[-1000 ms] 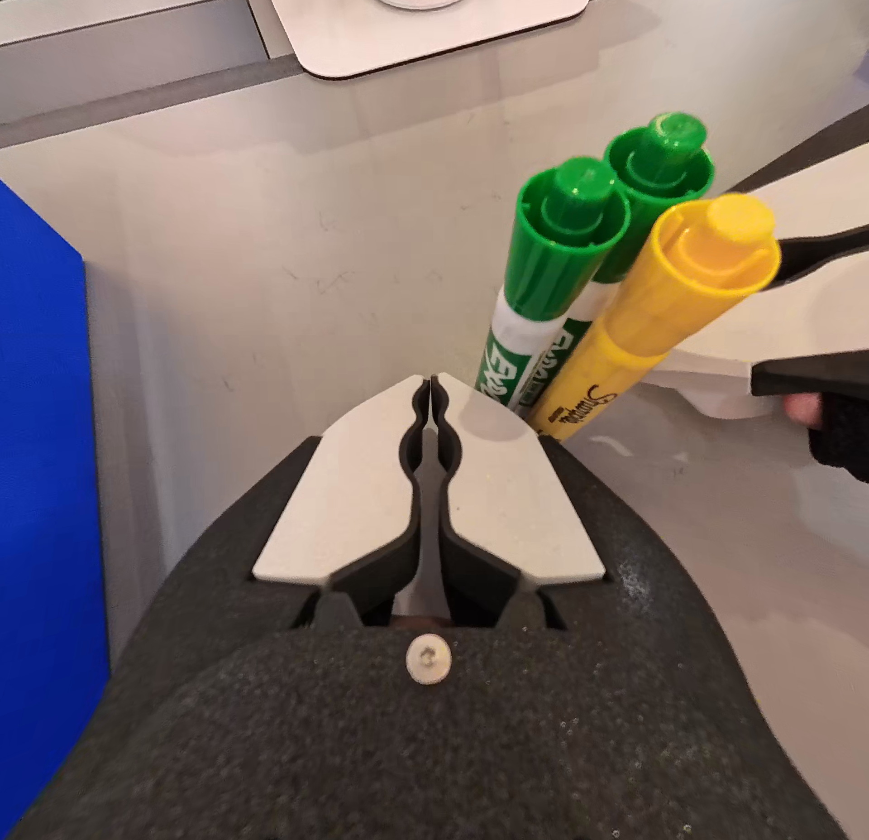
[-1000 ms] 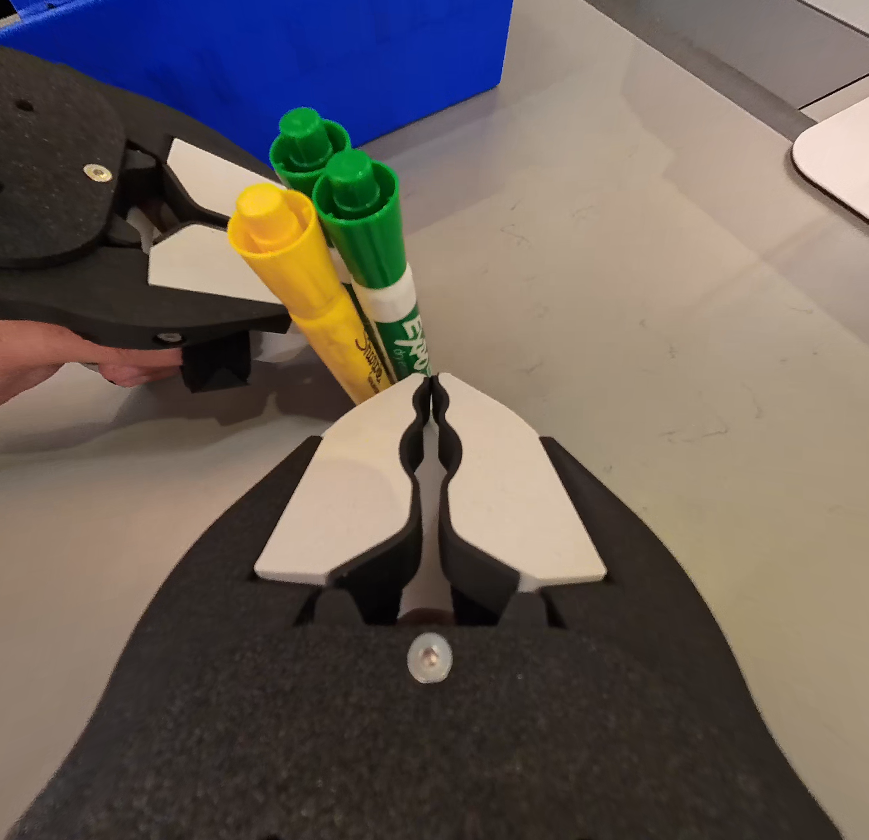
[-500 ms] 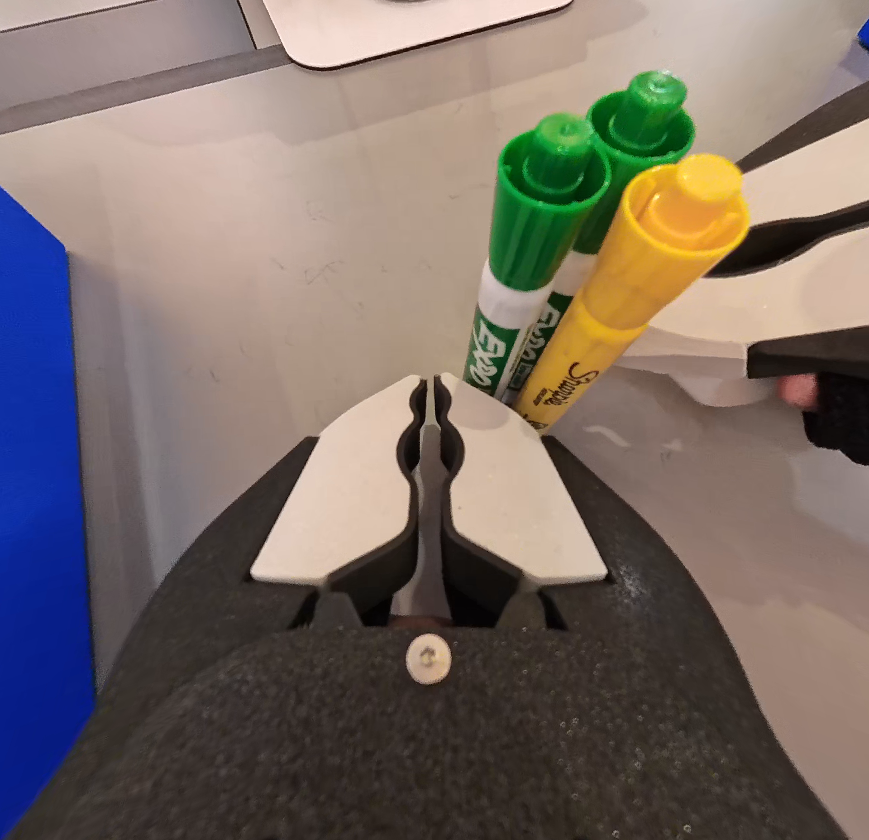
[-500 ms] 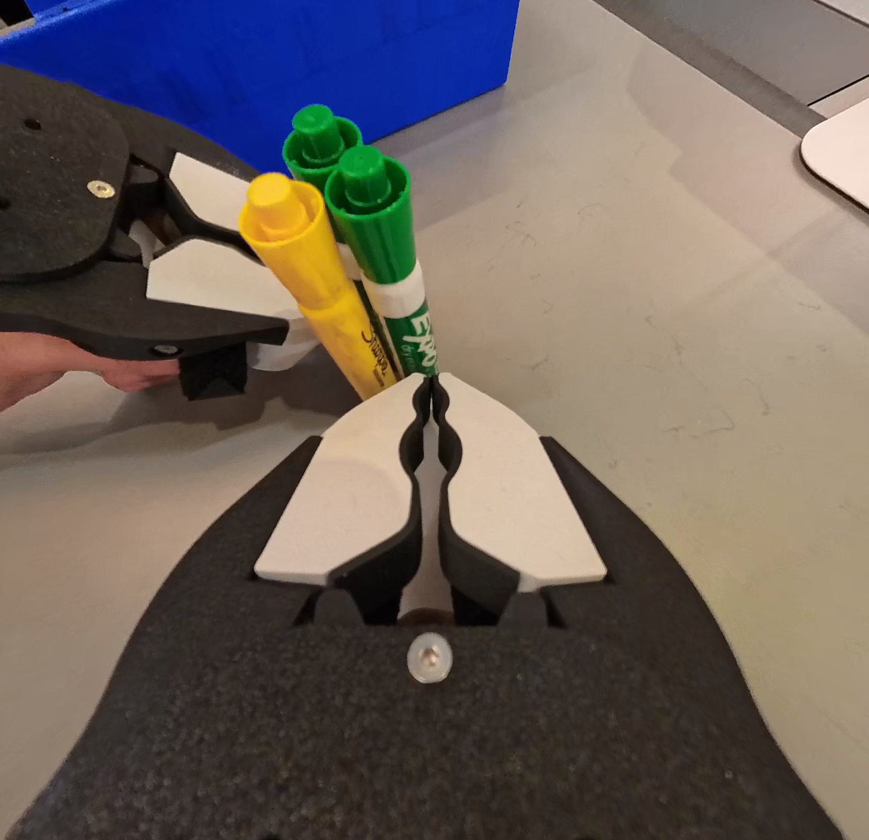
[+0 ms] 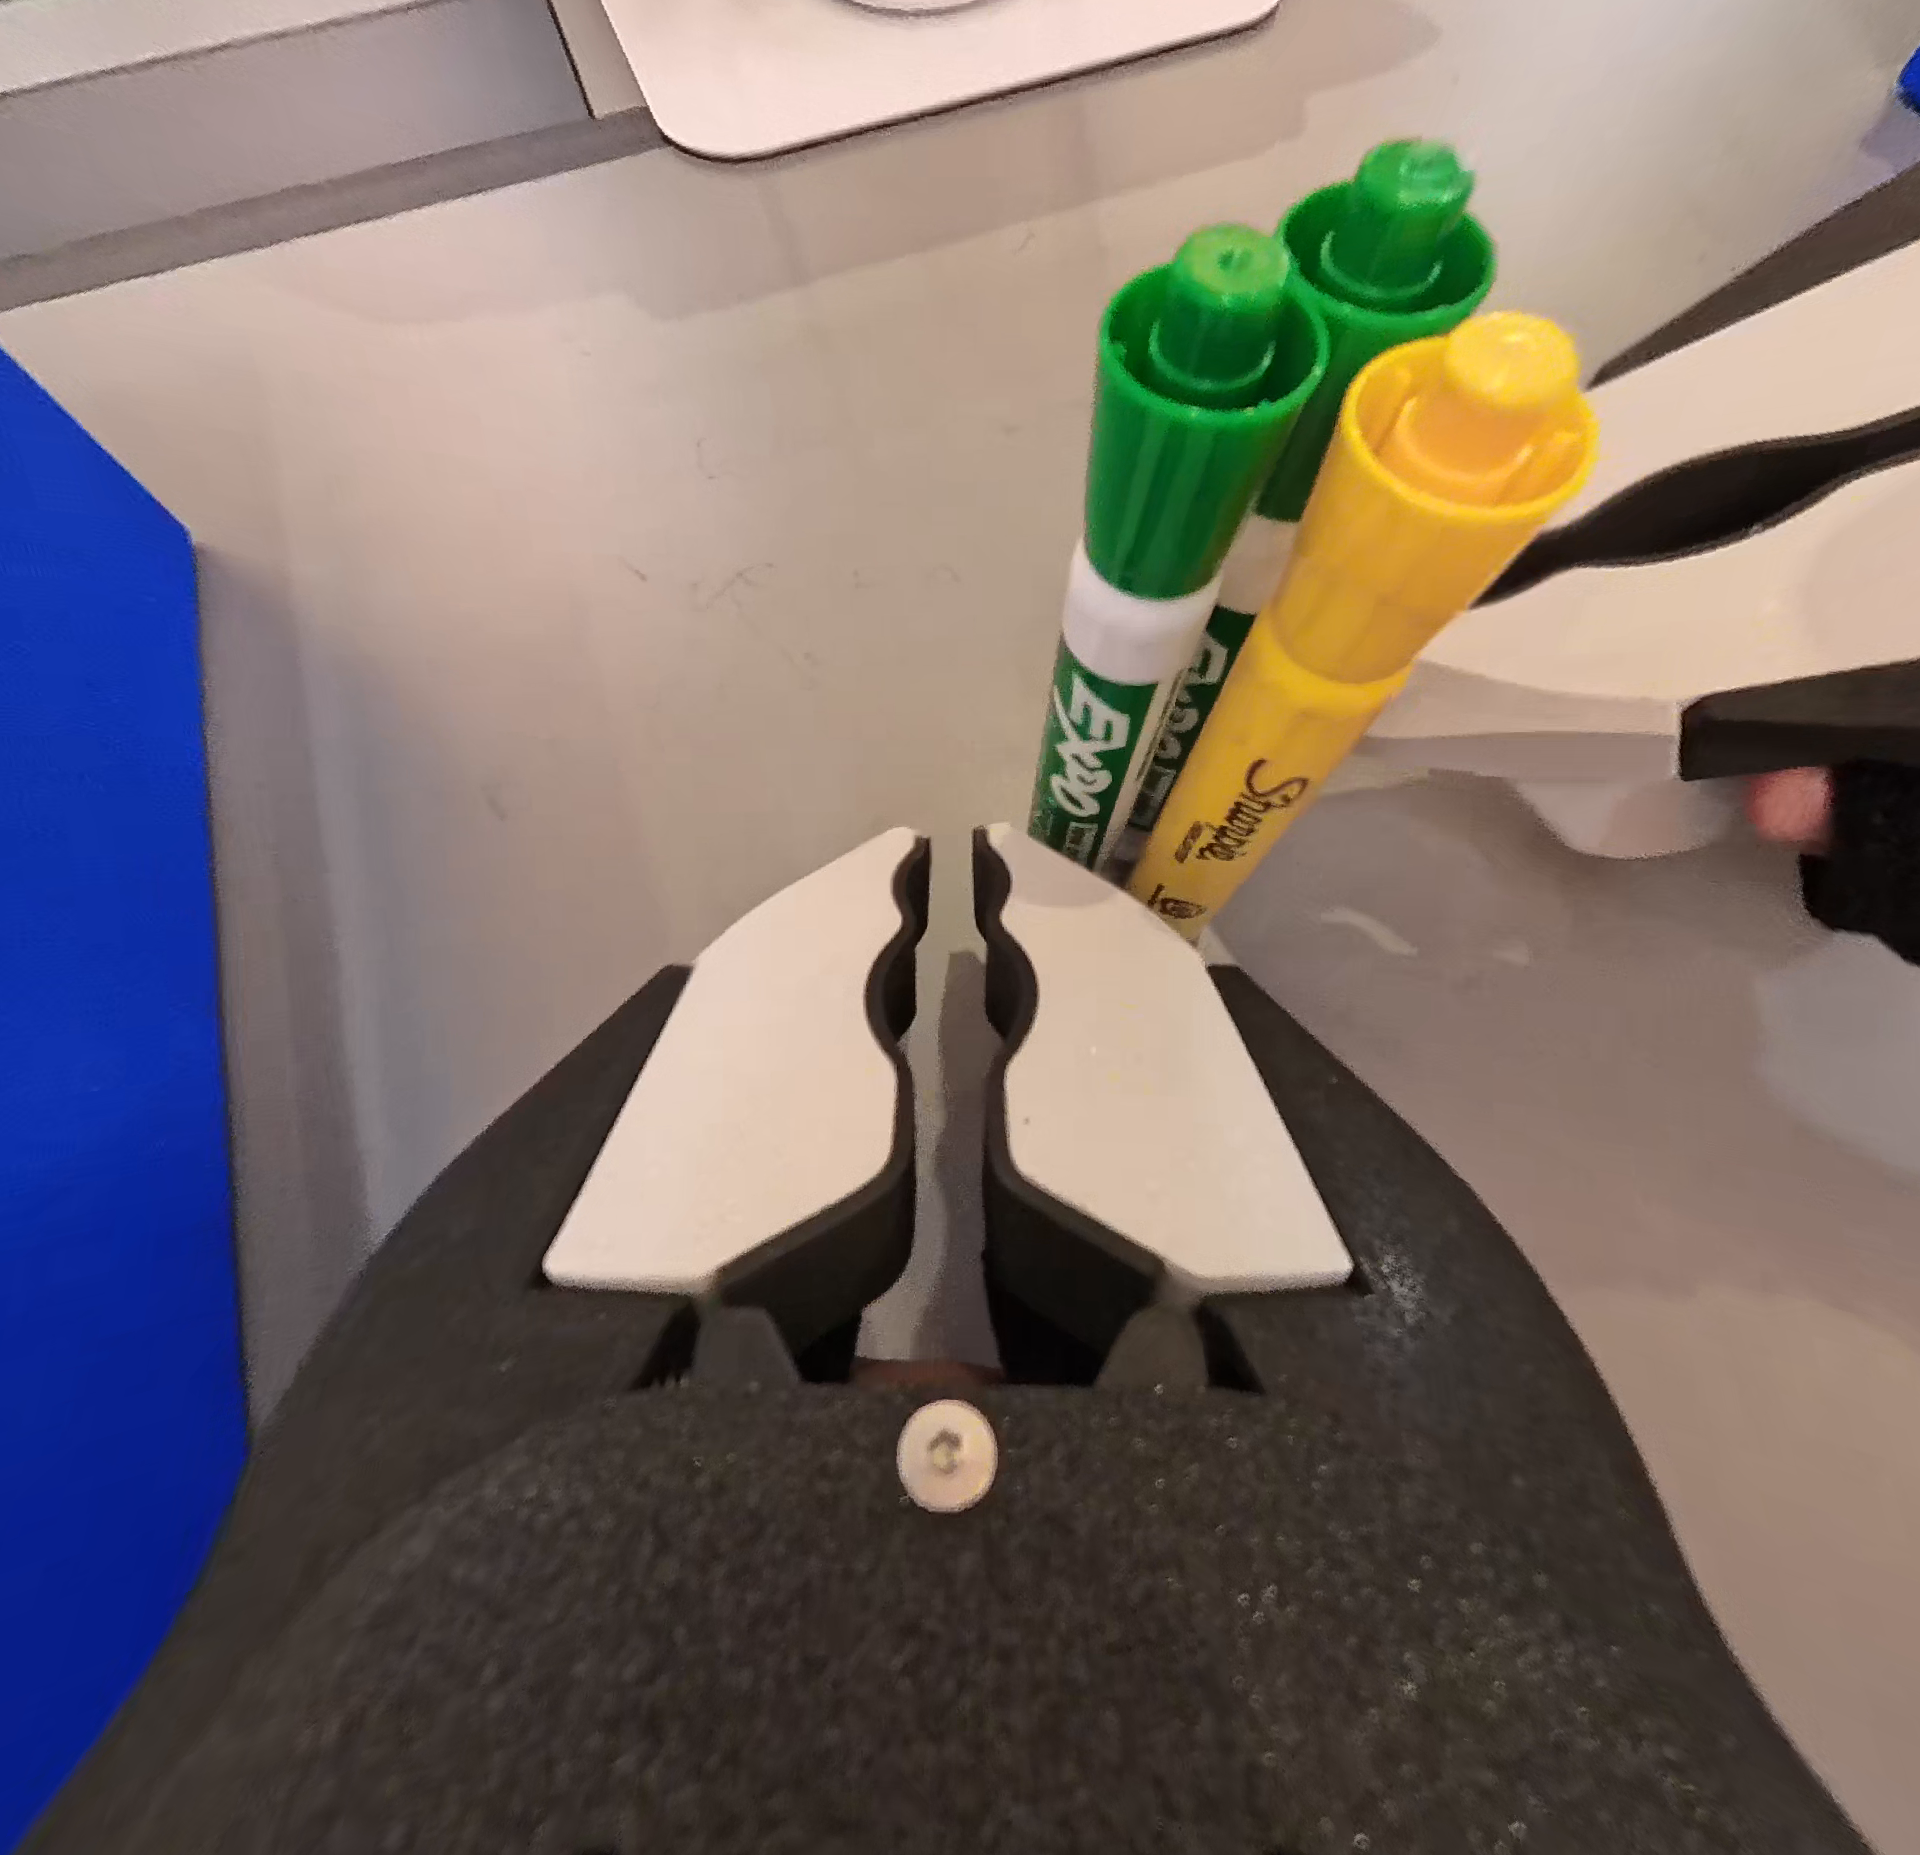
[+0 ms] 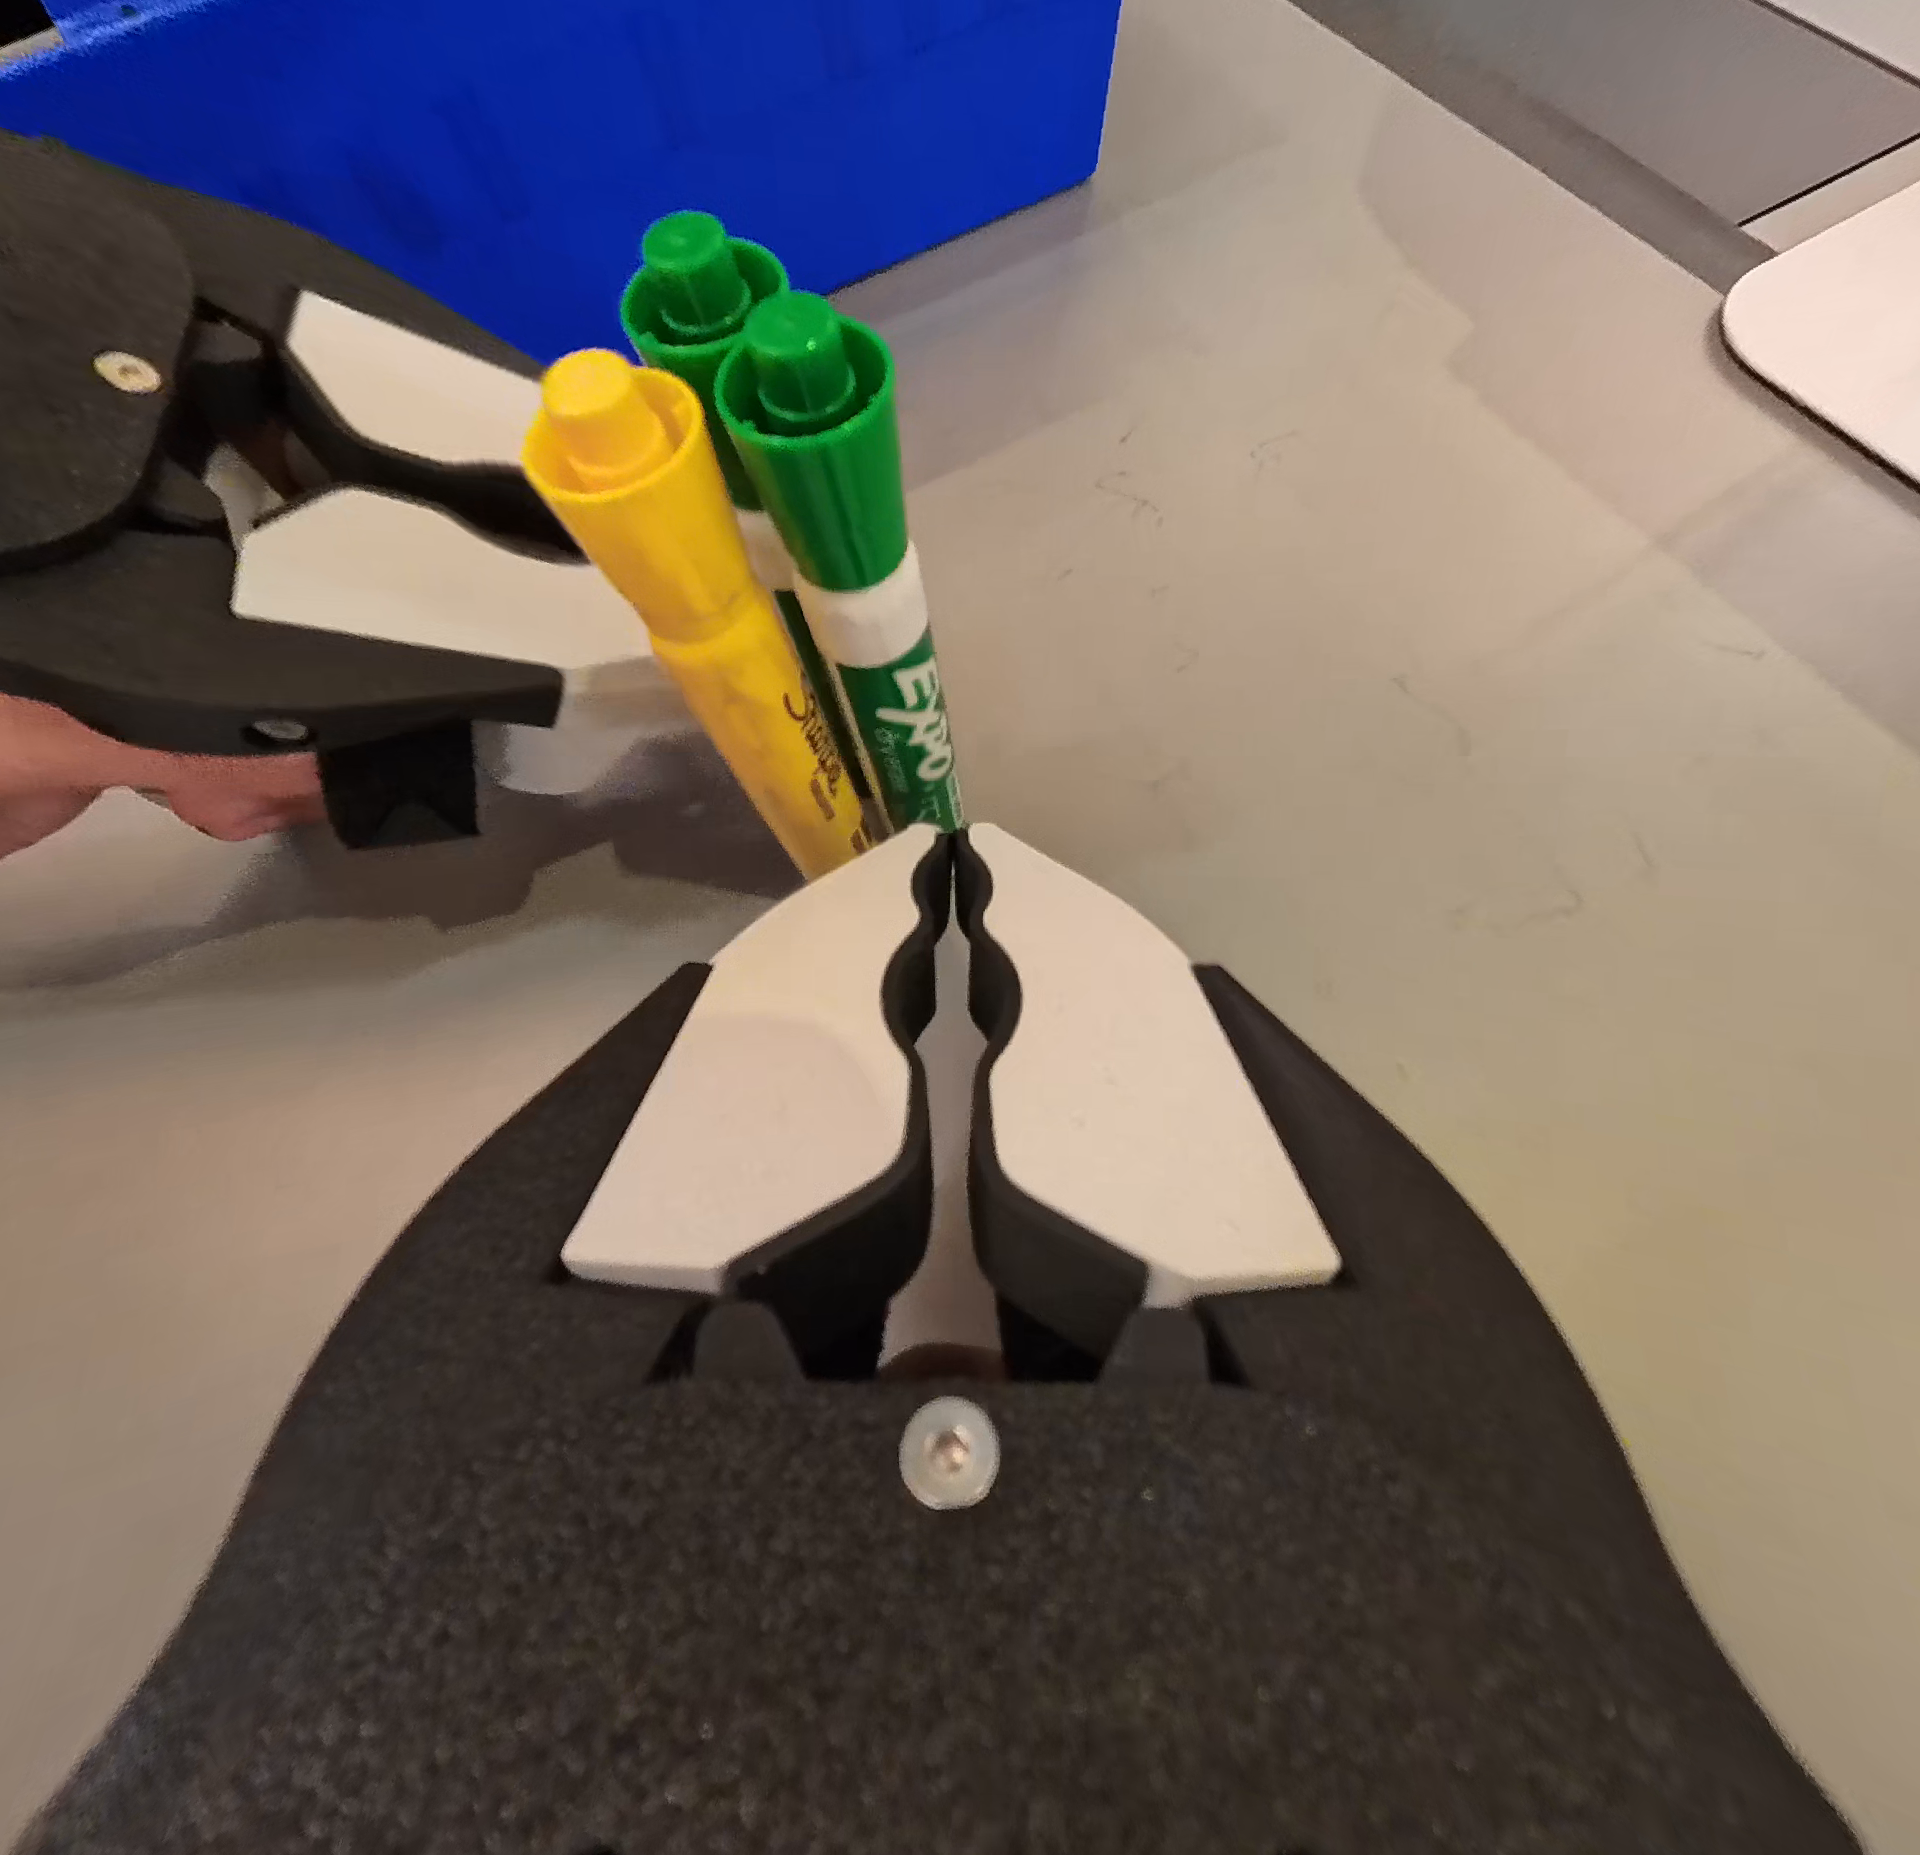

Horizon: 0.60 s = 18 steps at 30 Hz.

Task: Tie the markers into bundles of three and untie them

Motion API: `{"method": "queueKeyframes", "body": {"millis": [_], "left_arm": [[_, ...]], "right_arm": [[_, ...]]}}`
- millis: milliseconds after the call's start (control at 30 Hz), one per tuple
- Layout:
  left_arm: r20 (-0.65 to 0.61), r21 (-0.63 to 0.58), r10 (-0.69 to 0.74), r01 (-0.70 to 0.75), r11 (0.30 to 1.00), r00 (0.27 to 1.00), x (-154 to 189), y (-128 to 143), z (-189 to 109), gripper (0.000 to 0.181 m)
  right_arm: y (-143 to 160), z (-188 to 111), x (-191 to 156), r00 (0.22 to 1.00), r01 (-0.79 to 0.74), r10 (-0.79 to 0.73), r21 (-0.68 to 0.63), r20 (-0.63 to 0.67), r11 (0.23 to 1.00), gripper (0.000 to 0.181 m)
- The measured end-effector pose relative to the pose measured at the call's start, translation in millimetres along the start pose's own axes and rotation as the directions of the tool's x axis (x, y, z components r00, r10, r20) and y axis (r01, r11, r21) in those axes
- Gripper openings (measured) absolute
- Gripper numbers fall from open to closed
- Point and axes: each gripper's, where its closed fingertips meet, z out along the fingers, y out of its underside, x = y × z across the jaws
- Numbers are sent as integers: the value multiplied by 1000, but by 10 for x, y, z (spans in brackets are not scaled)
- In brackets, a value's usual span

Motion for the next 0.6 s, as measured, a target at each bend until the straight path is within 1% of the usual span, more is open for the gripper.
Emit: {"method": "queueKeyframes", "body": {"millis": [67,133,200,333,367,400,433,467,533,600], "left_arm": [[8,20,-2,2,1000,1000,-4,-31,-79,13],[18,50,-19,18,999,1000,9,-70,-171,24],[9,90,-54,53,995,998,77,-107,-267,27],[6,205,-139,134,969,990,257,-204,-423,45],[23,244,-164,154,958,986,279,-235,-452,50],[45,281,-188,168,945,981,291,-264,-470,61],[66,311,-208,178,933,976,303,-287,-478,67],[91,339,-229,186,922,969,303,-307,-479,69],[132,375,-256,191,907,958,316,-339,-446,82],[180,377,-274,191,906,945,314,-335,-381,83]], "right_arm": [[3,-84,-1,1000,11,-11,15,-14,1000,0],[11,-191,-2,1000,5,-4,43,-31,999,1],[24,-307,-36,999,-18,20,82,-32,997,4],[82,-579,-75,995,-71,83,180,-63,981,12],[93,-649,-85,993,-82,99,209,-69,974,14],[98,-714,-89,991,-87,108,237,-76,967,14],[100,-772,-86,990,-84,110,259,-84,962,15],[104,-819,-75,990,-75,104,271,-95,960,15],[120,-890,-29,989,-56,92,277,-116,959,15],[115,-942,7,989,-63,98,285,-112,957,15]]}}
